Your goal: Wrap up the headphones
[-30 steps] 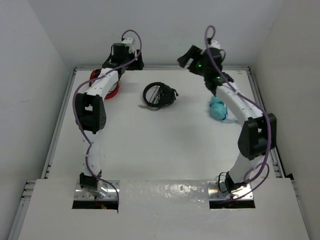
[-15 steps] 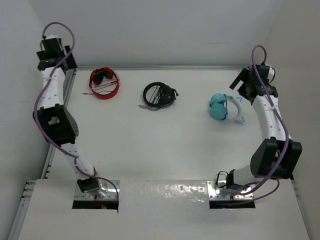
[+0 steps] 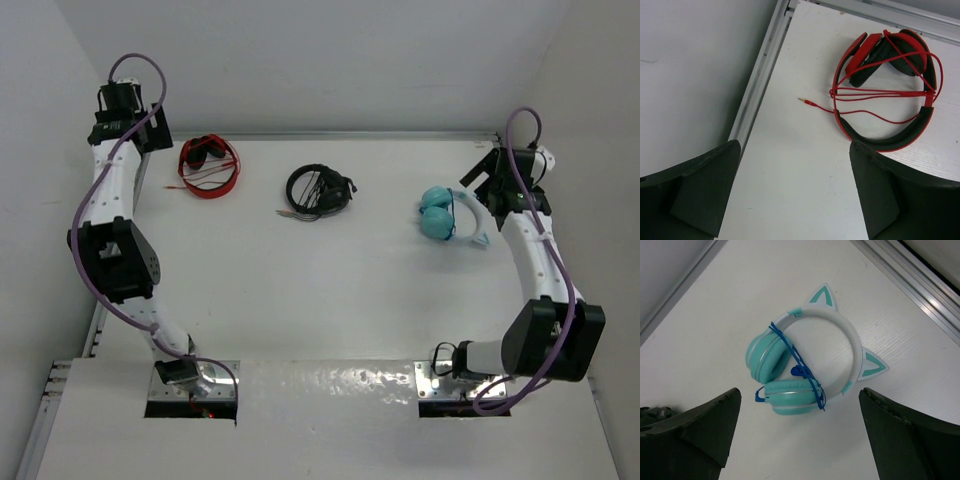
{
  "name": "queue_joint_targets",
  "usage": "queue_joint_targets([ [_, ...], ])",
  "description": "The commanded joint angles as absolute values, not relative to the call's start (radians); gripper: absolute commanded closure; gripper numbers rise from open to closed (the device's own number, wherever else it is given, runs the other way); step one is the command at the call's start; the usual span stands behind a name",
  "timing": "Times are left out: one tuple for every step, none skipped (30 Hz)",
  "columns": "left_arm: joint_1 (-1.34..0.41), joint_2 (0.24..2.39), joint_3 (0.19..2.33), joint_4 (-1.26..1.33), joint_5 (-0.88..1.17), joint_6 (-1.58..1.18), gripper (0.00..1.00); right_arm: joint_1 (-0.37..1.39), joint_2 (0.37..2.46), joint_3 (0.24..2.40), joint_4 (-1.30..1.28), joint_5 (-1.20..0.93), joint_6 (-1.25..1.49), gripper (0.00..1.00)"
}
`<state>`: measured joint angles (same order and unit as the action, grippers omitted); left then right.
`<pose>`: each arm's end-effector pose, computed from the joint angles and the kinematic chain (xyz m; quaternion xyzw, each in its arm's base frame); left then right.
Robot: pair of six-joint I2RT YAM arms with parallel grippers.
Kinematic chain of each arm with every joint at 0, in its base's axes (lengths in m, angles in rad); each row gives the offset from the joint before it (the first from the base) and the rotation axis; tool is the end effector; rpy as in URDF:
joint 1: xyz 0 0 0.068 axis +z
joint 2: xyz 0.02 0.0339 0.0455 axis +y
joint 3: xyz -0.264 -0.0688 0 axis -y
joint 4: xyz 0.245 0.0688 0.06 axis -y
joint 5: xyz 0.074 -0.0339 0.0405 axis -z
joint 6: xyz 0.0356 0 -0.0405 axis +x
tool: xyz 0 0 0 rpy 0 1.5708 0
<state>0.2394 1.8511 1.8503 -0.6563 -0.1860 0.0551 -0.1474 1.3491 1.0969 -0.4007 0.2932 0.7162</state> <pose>0.4107 0.1070 0.3604 -0.1230 0.8860 0.1469 0.4222 0.2953 -0.0542 0.3023 0.4299 0.7784 -0.0027 0.4574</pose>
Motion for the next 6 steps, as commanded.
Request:
queue_joint_targets([
  [0.255,1.796,1.859,-0.637,-0.176,0.043,0.12,-0.144,1.321,1.097,-0.385,0.333,0.75,0.01],
  [0.255,1.796,1.858,-0.637,-0.161,0.04,0.12,-0.144,1.319,1.094,-0.384,0.327,0.756,0.01],
  [0.253,1.795,1.853,-0.637,-0.152,0.038,0.12,-0.143,1.316,1.092,-0.383,0.318,0.753,0.01],
  [0.255,1.795,1.852,-0.637,-0.132,0.034,0.12,-0.144,1.313,1.082,-0.365,0.29,0.74,0.01],
  [0.253,1.795,1.848,-0.638,-0.124,0.032,0.12,-0.143,1.309,1.074,-0.354,0.285,0.736,0.01],
  [0.253,1.792,1.842,-0.637,-0.118,0.029,0.12,-0.144,1.298,1.066,-0.342,0.287,0.736,0.01],
])
